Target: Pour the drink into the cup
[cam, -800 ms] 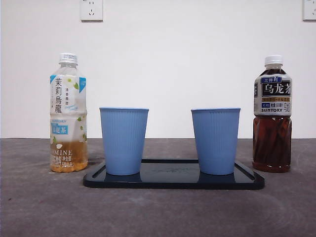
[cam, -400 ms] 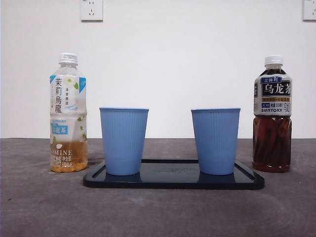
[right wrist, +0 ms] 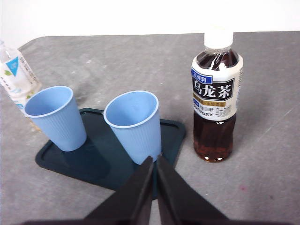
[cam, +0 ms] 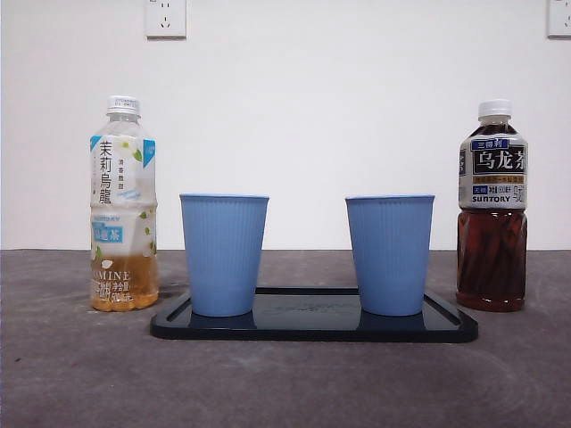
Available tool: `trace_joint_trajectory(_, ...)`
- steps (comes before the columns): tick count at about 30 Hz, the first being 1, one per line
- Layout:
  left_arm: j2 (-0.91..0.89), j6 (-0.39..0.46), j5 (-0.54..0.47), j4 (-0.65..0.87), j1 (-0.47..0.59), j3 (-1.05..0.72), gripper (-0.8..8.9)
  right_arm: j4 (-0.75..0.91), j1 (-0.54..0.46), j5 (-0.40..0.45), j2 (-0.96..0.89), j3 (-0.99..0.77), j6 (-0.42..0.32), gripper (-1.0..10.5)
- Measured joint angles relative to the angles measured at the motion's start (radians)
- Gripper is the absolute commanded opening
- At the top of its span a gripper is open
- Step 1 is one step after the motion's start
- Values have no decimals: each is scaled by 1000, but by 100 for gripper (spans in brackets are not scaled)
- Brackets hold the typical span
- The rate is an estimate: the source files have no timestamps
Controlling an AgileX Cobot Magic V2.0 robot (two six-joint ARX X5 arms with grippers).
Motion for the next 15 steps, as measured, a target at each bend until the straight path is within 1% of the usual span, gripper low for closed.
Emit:
trace_joint_trajectory(3,0,0,0,0,0,0,7,3,-12,61,0,0,-41,8)
trace_joint_trajectory(5,0,0,0,0,0,0,7,20,-58,75,0,0,-79,8)
trace_joint_trajectory(7,0,0,0,0,0,0,7,66,-128,78,-4,-12,-119,8)
trace_joint_trajectory(10,0,0,0,0,0,0,7,165,-237,74,-35,-81,-167,8)
trace_joint_trajectory(12,0,0,0,0,0,0,7,235,-302,49,-68,-149,-196,8)
trace_joint_trajectory(15,0,0,0,0,0,0,7,322,-381,11,-128,-249,-217,8)
